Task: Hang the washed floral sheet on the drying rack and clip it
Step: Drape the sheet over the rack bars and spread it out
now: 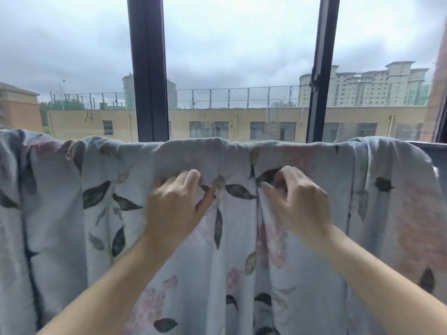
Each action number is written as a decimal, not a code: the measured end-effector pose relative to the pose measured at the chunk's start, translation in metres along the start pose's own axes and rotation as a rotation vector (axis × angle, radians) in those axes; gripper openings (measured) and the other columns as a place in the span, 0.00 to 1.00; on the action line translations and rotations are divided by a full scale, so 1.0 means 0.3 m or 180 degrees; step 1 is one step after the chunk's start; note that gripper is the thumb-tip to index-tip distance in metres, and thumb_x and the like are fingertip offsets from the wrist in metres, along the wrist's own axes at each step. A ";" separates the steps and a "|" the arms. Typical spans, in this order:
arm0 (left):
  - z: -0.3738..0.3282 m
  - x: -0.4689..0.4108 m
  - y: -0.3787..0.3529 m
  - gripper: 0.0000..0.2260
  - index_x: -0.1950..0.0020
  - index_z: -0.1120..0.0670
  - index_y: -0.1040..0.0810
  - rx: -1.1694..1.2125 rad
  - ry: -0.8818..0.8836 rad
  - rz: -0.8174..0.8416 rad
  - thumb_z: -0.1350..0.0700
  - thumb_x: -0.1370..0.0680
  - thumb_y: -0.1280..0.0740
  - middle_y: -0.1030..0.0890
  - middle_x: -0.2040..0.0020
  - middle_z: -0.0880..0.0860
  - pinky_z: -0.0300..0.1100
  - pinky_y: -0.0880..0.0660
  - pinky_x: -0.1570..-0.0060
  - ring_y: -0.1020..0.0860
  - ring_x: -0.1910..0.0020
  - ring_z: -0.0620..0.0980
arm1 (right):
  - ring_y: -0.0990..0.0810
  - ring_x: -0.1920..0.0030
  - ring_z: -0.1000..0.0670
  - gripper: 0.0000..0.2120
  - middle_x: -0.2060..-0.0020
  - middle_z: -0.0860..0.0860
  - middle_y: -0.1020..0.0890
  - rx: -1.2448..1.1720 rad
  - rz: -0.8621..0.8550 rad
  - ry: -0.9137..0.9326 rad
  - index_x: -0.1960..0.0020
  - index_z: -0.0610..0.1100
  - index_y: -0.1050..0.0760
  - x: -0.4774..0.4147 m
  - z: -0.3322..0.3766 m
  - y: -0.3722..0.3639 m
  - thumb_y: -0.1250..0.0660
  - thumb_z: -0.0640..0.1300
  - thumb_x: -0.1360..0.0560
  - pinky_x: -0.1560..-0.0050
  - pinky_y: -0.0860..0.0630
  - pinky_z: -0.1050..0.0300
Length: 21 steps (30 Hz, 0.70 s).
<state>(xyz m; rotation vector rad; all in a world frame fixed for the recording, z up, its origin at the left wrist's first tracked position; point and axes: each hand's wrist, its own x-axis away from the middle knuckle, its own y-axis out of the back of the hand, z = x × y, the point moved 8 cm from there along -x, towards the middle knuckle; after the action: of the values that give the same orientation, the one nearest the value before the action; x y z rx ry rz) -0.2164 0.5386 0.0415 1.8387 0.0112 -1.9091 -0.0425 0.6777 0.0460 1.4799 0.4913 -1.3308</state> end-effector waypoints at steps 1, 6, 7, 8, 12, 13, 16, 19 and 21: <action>-0.008 0.021 -0.022 0.19 0.61 0.52 0.25 -0.0008 0.0151 0.0219 0.38 0.24 0.42 0.22 0.69 0.50 0.42 0.30 0.67 0.22 0.71 0.52 | 0.23 0.64 0.48 0.22 0.61 0.52 0.23 0.0232 0.0286 -0.0232 0.54 0.47 0.29 0.027 -0.017 -0.040 0.43 0.66 0.26 0.64 0.28 0.57; -0.043 0.097 -0.164 0.24 0.62 0.49 0.27 0.0140 0.0910 0.1760 0.29 0.28 0.45 0.22 0.64 0.47 0.40 0.33 0.67 0.23 0.64 0.51 | 0.23 0.63 0.47 0.23 0.62 0.52 0.23 0.1031 0.1457 -0.0825 0.54 0.48 0.31 0.077 -0.060 -0.180 0.47 0.68 0.26 0.63 0.26 0.56; -0.060 0.122 -0.175 0.22 0.62 0.49 0.28 0.0199 0.0926 0.1925 0.30 0.27 0.44 0.23 0.64 0.47 0.41 0.33 0.66 0.23 0.63 0.50 | 0.23 0.63 0.46 0.20 0.61 0.52 0.22 0.1079 0.1648 -0.0858 0.53 0.48 0.30 0.102 -0.062 -0.198 0.47 0.65 0.24 0.62 0.27 0.56; -0.077 0.145 -0.180 0.20 0.62 0.49 0.29 0.0206 0.0899 0.1999 0.34 0.24 0.43 0.22 0.62 0.48 0.41 0.34 0.66 0.23 0.62 0.51 | 0.24 0.63 0.47 0.18 0.60 0.51 0.22 0.1120 0.1785 -0.0854 0.52 0.48 0.29 0.127 -0.062 -0.213 0.48 0.61 0.22 0.62 0.28 0.57; -0.090 0.198 -0.174 0.11 0.60 0.52 0.32 0.0268 0.0910 0.1739 0.50 0.19 0.44 0.21 0.59 0.52 0.41 0.33 0.66 0.21 0.59 0.53 | 0.24 0.61 0.47 0.11 0.60 0.51 0.22 0.0638 0.1724 -0.0855 0.56 0.48 0.29 0.199 -0.050 -0.219 0.48 0.47 0.21 0.63 0.31 0.57; -0.074 0.193 -0.165 0.12 0.60 0.51 0.32 0.0362 0.1003 0.1632 0.50 0.19 0.45 0.21 0.60 0.52 0.42 0.31 0.66 0.21 0.59 0.54 | 0.24 0.61 0.47 0.11 0.62 0.52 0.23 0.0413 0.1543 -0.0884 0.58 0.48 0.29 0.191 -0.045 -0.198 0.47 0.47 0.22 0.64 0.32 0.57; -0.017 0.148 -0.129 0.14 0.63 0.52 0.32 0.0595 0.1299 0.1316 0.49 0.19 0.45 0.25 0.65 0.51 0.43 0.33 0.66 0.25 0.63 0.54 | 0.26 0.63 0.44 0.09 0.66 0.51 0.24 -0.0005 0.0687 -0.0799 0.59 0.48 0.27 0.099 -0.024 -0.076 0.42 0.49 0.24 0.66 0.36 0.56; -0.013 0.069 -0.058 0.14 0.60 0.54 0.30 0.0838 0.1265 0.0731 0.49 0.19 0.45 0.27 0.67 0.51 0.43 0.37 0.66 0.29 0.66 0.53 | 0.24 0.59 0.43 0.19 0.63 0.49 0.24 0.0331 0.1097 -0.0817 0.57 0.49 0.27 0.028 -0.002 -0.066 0.46 0.63 0.24 0.61 0.33 0.55; -0.024 0.022 -0.009 0.13 0.60 0.52 0.31 0.1231 0.1196 0.0278 0.50 0.18 0.44 0.27 0.68 0.50 0.44 0.37 0.68 0.30 0.68 0.53 | 0.23 0.58 0.44 0.26 0.60 0.48 0.22 0.1065 0.1711 -0.0845 0.52 0.48 0.28 0.050 -0.012 -0.130 0.50 0.69 0.26 0.60 0.32 0.55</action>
<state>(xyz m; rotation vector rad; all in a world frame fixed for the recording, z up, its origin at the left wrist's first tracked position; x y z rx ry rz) -0.2105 0.5412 0.0337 2.3881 -0.3285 -1.5595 -0.0686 0.6907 0.0158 1.5270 -0.3022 -1.1773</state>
